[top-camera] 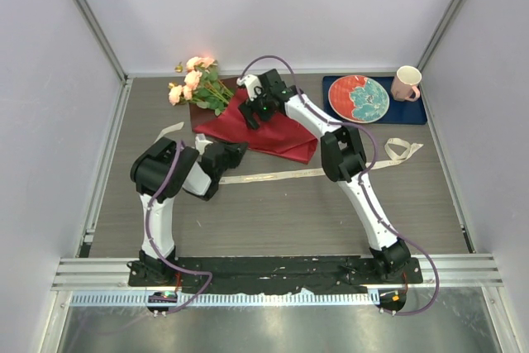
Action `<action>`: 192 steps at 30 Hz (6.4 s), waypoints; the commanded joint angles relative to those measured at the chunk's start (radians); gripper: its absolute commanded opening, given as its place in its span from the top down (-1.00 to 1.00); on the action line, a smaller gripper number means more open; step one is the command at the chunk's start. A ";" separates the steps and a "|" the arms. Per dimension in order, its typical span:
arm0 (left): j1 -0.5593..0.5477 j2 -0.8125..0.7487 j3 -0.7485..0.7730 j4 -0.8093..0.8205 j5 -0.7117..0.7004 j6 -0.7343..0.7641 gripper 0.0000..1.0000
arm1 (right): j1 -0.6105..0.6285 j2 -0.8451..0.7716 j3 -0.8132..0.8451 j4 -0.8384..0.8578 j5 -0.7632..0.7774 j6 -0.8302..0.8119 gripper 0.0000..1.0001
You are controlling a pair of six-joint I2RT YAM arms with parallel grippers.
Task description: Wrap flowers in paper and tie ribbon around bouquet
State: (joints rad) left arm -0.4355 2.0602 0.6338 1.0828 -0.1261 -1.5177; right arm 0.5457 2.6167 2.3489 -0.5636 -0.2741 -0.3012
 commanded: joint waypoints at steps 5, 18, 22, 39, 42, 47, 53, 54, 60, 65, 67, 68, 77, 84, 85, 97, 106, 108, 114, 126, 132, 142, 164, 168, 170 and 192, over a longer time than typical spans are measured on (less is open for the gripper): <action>0.020 0.037 -0.011 -0.089 0.034 0.025 0.76 | 0.031 0.120 -0.002 -0.196 0.078 -0.021 -0.12; 0.073 -0.026 0.017 -0.153 0.115 0.046 0.48 | 0.097 0.066 0.015 -0.119 0.352 -0.084 1.00; 0.104 -0.153 -0.038 -0.195 0.180 0.079 0.13 | 0.097 -0.013 0.015 -0.076 0.366 -0.039 0.99; 0.173 -1.071 -0.066 -1.127 0.247 0.487 -0.28 | 0.102 -0.204 0.099 -0.281 0.351 0.252 0.99; 0.179 -1.143 -0.046 -1.220 0.247 0.517 -0.31 | 0.112 -0.230 0.083 -0.340 0.365 0.336 1.00; 0.181 -1.200 -0.019 -1.328 0.246 0.553 -0.32 | 0.157 -0.390 -0.141 -0.308 0.456 0.482 1.00; 0.202 -1.216 -0.005 -1.385 0.261 0.557 -0.34 | 0.227 -0.556 -0.463 -0.222 0.669 0.740 0.99; 0.204 -1.216 -0.005 -1.387 0.266 0.557 -0.34 | 0.237 -0.595 -0.540 -0.188 0.694 0.773 1.00; 0.222 -1.219 0.000 -1.403 0.290 0.564 -0.34 | 0.283 -0.624 -0.671 -0.156 0.845 0.976 1.00; 0.241 -1.247 -0.006 -1.423 0.299 0.568 -0.34 | 0.292 -0.616 -0.704 -0.094 0.862 1.045 1.00; 0.242 -1.258 -0.017 -1.426 0.302 0.567 -0.34 | 0.310 -0.615 -0.726 -0.056 0.888 1.051 1.00; 0.245 -1.262 -0.020 -1.431 0.304 0.567 -0.34 | 0.312 -0.604 -0.729 -0.055 0.895 1.057 0.99; 0.251 -1.292 -0.046 -1.439 0.315 0.556 -0.35 | 0.330 -0.595 -0.832 0.074 0.868 1.028 0.99; 0.259 -1.281 -0.057 -1.433 0.310 0.556 -0.35 | 0.341 -0.624 -0.915 0.100 0.863 1.041 1.00; 0.264 -1.272 -0.054 -1.434 0.309 0.557 -0.35 | 0.341 -0.635 -0.927 0.111 0.859 1.042 1.00; 0.569 -0.941 0.156 -1.633 0.261 0.691 -1.00 | 0.320 -0.848 -0.869 -0.042 0.658 0.892 -0.70; 0.595 -0.793 0.231 -1.652 0.091 0.723 -0.99 | -0.452 -1.311 -1.239 0.019 0.418 0.731 -0.89; 0.595 -0.805 0.221 -1.635 0.111 0.712 -0.99 | -0.574 -1.328 -1.293 0.068 0.432 0.706 -0.89; 0.560 -0.838 0.179 -1.588 0.186 0.712 -0.85 | -0.816 -1.218 -1.407 0.263 0.406 0.742 -0.76; 0.468 -0.928 0.207 -1.610 0.164 0.820 -0.74 | -0.791 -0.876 -1.244 0.396 0.259 0.505 -0.53; 0.451 -0.885 0.211 -1.587 0.164 0.834 -0.75 | -0.759 -0.845 -1.258 0.426 0.271 0.459 -0.51; 0.498 -0.682 0.308 -1.653 0.017 0.785 -0.94 | -0.652 -0.776 -1.211 0.361 0.544 0.412 -0.56; 0.681 -0.449 0.274 -1.532 0.049 0.715 -0.17 | -0.163 -1.298 -1.231 0.483 0.001 1.050 0.99; 0.687 -0.474 0.248 -1.489 0.052 0.737 0.29 | 0.104 -1.166 -1.156 0.737 0.006 1.174 1.00; 0.686 -0.491 0.230 -1.457 0.059 0.751 0.38 | 0.177 -1.060 -1.111 0.774 0.018 1.200 1.00; 0.304 -1.140 0.093 -1.545 0.151 0.702 1.00 | 0.281 -0.634 -0.845 0.619 -0.019 1.053 -0.44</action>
State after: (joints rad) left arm 0.0486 0.9501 0.6830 -0.4347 0.0338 -0.8158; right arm 0.8646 2.1956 1.6344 0.1642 -0.2760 0.8635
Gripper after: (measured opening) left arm 0.012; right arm 0.537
